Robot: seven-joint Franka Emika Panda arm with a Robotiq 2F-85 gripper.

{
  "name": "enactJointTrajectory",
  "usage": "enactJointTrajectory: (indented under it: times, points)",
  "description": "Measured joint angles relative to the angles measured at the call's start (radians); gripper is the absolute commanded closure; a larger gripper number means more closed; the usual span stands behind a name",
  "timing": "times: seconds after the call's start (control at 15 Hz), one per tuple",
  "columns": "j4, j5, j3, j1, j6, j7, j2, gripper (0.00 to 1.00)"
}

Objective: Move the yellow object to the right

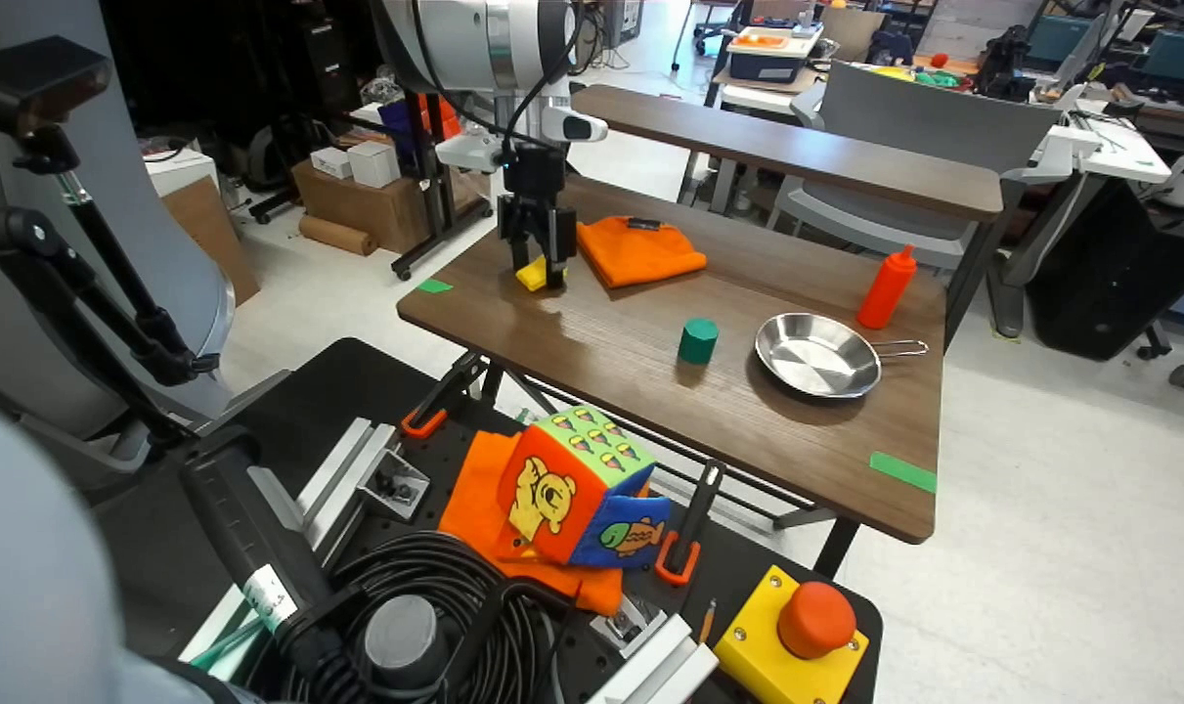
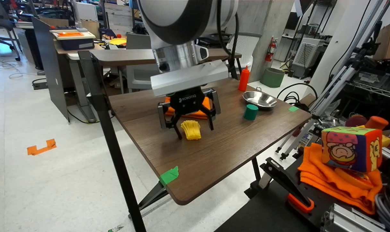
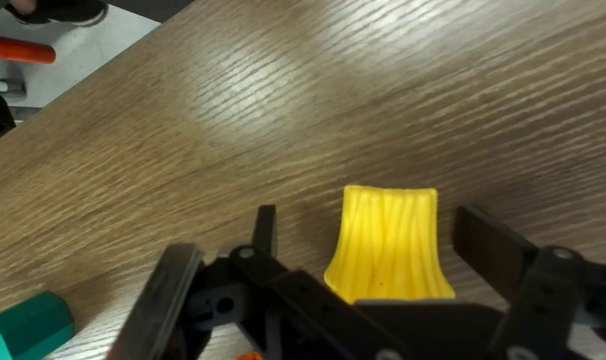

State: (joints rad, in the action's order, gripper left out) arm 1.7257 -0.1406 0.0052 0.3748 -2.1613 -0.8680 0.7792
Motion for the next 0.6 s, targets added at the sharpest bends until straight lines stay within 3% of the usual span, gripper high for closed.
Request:
enactJointTrajectory:
  times: [0.47,0.6]
  points:
    - [-0.059,0.000,-0.004,0.004,0.056,-0.009,0.018,0.96]
    - [-0.066,0.000,-0.005,0.003,0.056,-0.009,0.008,0.94]
